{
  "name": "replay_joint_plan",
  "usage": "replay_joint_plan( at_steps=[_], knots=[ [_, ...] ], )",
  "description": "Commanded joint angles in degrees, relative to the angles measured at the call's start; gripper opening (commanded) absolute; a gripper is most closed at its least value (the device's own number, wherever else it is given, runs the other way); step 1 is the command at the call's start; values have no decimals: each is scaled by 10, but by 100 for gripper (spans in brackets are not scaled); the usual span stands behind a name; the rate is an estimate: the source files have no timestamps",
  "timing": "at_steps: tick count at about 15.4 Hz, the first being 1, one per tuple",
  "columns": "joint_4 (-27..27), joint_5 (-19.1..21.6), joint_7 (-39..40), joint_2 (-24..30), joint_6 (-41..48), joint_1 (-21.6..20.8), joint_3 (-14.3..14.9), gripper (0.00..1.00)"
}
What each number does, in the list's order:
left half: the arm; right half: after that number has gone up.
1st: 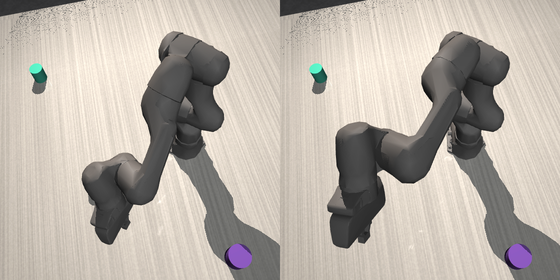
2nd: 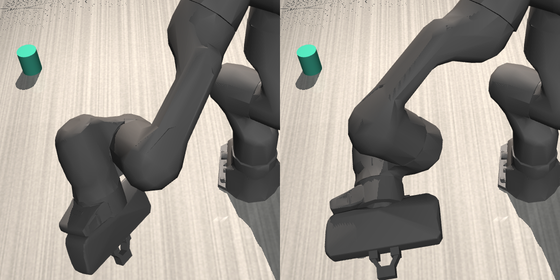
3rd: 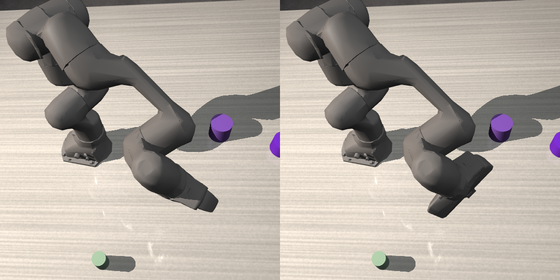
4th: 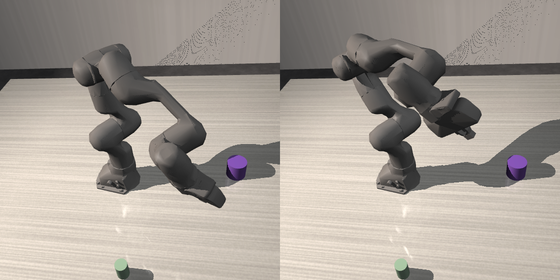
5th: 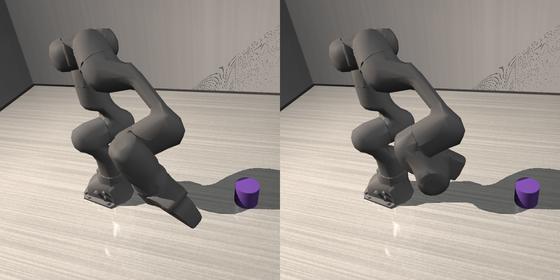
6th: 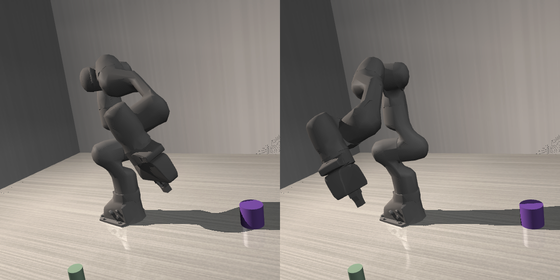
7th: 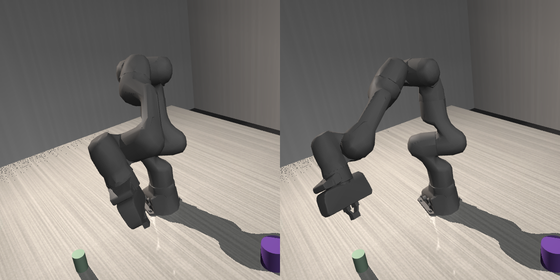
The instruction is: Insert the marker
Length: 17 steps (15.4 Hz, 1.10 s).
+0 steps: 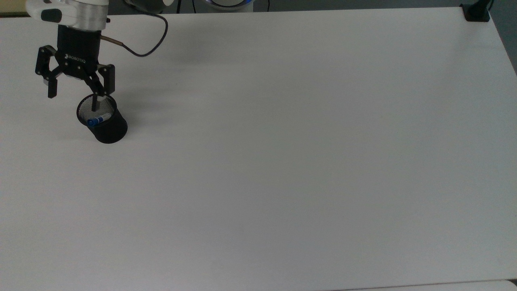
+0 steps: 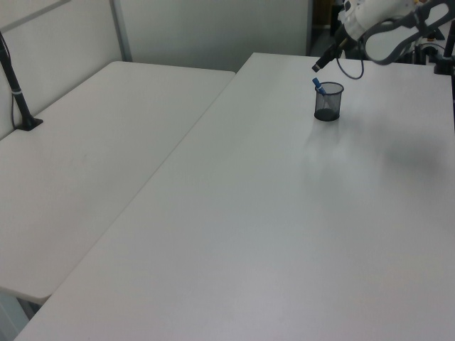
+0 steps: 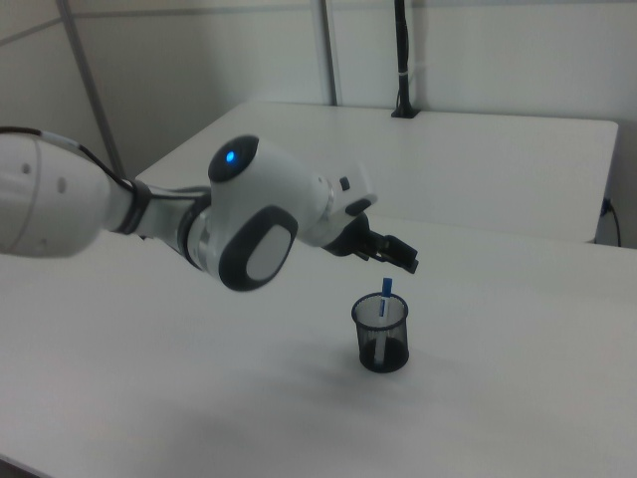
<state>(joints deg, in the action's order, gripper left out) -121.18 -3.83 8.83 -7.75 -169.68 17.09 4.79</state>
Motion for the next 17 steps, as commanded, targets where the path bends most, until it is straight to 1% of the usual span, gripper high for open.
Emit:
replay_joint_plan(
  at_steps=[1, 4, 6, 7, 9, 10, 11, 12, 13, 15, 17],
  knots=[
    [43, 10, 36, 56, 187, -5, 22, 100],
    [148, 11, 39, 53, 401, -9, 22, 100],
    [199, 16, 37, 55, 529, -16, 22, 100],
    [218, 30, 35, 57, 581, -28, 22, 100],
    [260, 75, 26, 58, 673, -37, 29, 100],
    [277, 101, 11, 58, 708, -45, 34, 100],
    [291, 115, -12, 59, 729, -62, 41, 100],
    [298, 121, -37, 60, 743, -80, 50, 100],
    [302, 121, -62, 65, 752, -100, 56, 100],
    [302, 121, -98, 70, 752, -133, 58, 100],
    [301, 116, -109, 70, 748, -173, 64, 100]
  ],
)
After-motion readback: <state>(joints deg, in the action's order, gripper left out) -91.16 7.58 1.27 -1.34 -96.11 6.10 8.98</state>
